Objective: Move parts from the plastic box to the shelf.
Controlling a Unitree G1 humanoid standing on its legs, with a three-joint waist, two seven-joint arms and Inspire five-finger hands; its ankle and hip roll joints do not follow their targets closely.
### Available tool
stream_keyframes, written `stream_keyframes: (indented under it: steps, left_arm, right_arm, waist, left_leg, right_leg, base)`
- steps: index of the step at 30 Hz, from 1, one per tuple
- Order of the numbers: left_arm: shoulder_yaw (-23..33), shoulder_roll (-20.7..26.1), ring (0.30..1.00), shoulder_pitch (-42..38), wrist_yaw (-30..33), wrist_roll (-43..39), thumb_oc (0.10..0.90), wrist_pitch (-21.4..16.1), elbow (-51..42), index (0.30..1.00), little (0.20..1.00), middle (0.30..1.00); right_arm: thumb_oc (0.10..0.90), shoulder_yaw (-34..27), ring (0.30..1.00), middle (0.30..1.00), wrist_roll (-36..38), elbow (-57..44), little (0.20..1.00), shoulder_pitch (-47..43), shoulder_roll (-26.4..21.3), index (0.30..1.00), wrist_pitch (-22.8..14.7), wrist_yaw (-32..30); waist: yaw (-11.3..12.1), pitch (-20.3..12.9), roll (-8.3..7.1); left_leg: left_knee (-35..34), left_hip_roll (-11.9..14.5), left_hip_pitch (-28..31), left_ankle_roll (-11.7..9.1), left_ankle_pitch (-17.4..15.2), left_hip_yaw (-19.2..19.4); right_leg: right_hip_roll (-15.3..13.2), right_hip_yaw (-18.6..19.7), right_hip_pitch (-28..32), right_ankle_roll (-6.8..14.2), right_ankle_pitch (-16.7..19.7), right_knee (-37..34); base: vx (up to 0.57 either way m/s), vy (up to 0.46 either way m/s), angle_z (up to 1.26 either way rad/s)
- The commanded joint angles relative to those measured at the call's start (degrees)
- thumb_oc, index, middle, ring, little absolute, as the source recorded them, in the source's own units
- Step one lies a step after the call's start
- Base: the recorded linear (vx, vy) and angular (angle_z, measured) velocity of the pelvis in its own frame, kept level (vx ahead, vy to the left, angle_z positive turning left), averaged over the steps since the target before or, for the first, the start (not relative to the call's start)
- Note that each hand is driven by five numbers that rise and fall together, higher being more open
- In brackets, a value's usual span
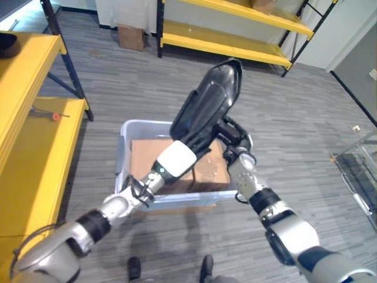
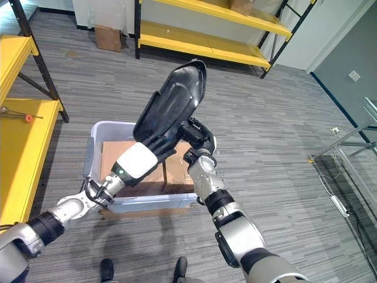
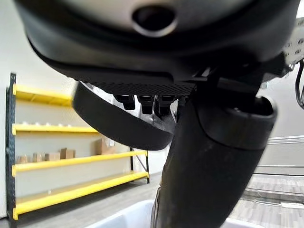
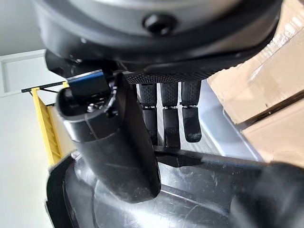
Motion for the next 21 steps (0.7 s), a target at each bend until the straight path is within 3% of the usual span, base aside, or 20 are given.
stream_keyframes:
  steps: [1, 9, 21]
  left_arm:
    - [7.77, 3.39, 1.0, -7.11, 6.68, -1.67, 0.9, 1.73, -3.59, 1.0, 1.0, 1.0]
    - [9.13, 9.04, 1.0, -8.39, 7.8, -2.63, 0.9, -1.37, -14.29, 1.0, 1.0, 1.0]
    - [7.27, 10.34, 1.0, -11.82, 9.43, -3.75, 0.9, -2.1, -19.86, 1.0, 1.0, 1.0]
  right_arm:
    - [0.4, -3.64, 0.3, 0.3, 1.33, -3.85, 0.3, -4.76, -4.43, 0.3, -8.27, 0.64]
    - [0.4, -7.31, 0.3, 0.3, 3.86, 2.14, 0.3, -5.35, -3.99, 0.3, -8.68, -0.24]
    - [0.4, -12.44, 0.3, 0.3, 8.69, 10.45, 0.3, -7.32, -3.96, 0.3, -9.92, -1.39]
  waist:
    - [1.14, -2.17, -0.4]
    - [2.01, -2.28, 0.11]
    - [2.74, -2.13, 0.07]
  left_leg:
    - [-0.58, 1.11, 4.15, 1.97, -5.79, 3.22]
    - [-0.58, 0.91, 3.71, 1.98, -5.88, 2.56]
    - [-0.58, 0.71, 3.37, 2.09, -6.02, 1.8]
  right_leg:
    - [-3.96, -0.93, 4.33, 6.11, 0.7, -0.08]
    - [-4.12, -1.73, 4.56, 6.13, 0.52, -0.08]
    - [-4.22, -2.47, 4.76, 6.33, 0.31, -0.08]
  base:
    - [0.0, 0.0, 0.0]
    - [0.0, 0.0, 0.0]
    - [0.0, 0.0, 0.02]
